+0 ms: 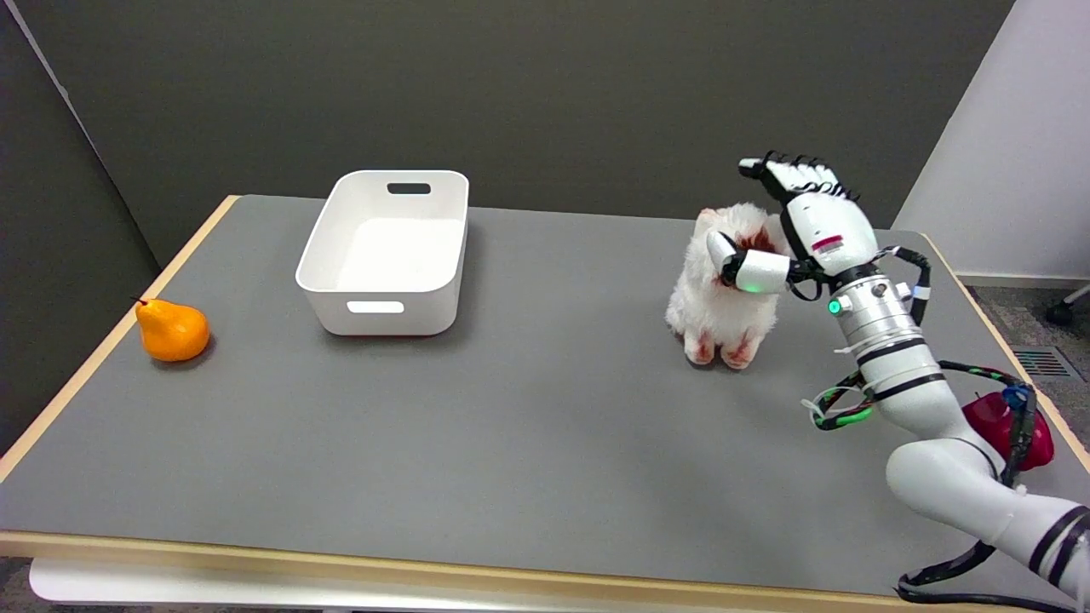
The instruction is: Pick up the plush toy.
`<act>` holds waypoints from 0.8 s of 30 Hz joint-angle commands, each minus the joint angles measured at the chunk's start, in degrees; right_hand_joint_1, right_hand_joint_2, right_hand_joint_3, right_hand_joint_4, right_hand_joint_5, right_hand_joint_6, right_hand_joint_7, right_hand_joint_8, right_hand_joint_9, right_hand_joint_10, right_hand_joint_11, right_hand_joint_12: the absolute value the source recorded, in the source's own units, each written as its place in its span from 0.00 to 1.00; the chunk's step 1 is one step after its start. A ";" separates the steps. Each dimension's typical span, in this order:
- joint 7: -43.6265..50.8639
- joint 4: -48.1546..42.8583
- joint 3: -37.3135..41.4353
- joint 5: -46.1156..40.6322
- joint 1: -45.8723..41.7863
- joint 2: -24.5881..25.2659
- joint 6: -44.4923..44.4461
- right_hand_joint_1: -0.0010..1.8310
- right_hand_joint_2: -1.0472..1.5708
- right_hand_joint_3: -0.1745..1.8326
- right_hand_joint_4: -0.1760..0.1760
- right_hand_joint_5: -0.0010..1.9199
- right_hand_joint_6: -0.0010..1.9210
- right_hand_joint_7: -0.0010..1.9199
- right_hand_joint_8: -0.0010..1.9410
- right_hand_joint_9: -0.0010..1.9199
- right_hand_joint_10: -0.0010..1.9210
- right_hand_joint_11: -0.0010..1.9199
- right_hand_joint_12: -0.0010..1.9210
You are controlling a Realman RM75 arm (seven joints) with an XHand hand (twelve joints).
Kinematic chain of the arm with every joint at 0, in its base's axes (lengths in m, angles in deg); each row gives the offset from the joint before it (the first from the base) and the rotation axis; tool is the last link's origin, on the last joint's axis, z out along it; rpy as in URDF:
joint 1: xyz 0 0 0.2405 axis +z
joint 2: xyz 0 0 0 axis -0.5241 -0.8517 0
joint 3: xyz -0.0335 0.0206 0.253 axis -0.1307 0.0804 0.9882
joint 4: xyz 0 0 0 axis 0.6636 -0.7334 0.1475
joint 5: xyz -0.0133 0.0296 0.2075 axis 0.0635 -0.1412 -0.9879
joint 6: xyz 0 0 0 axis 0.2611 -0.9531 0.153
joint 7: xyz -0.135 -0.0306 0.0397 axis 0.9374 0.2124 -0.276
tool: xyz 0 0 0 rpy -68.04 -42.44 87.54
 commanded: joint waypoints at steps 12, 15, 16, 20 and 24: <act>-14.11 24.49 -15.06 -1.62 22.52 2.84 9.21 0.19 0.63 0.56 0.48 0.12 0.25 0.14 0.22 0.07 0.38 0.00 0.55; -14.28 25.37 -15.22 -1.61 22.12 3.62 9.21 0.19 0.64 0.55 0.48 0.12 0.24 0.15 0.21 0.10 0.40 0.03 0.63; -14.35 25.60 -15.22 -1.54 22.05 3.62 9.21 0.20 0.64 0.55 0.47 0.12 0.25 0.16 0.22 0.12 0.41 0.06 0.67; -15.23 25.84 -15.30 -1.14 20.85 3.70 7.70 0.42 0.69 0.51 0.33 0.24 0.51 0.35 0.43 0.34 0.65 0.36 1.00; -15.31 26.17 -15.30 -0.73 19.73 3.70 5.93 0.54 0.76 0.43 0.39 0.38 0.82 0.39 0.93 0.45 1.00 0.37 1.00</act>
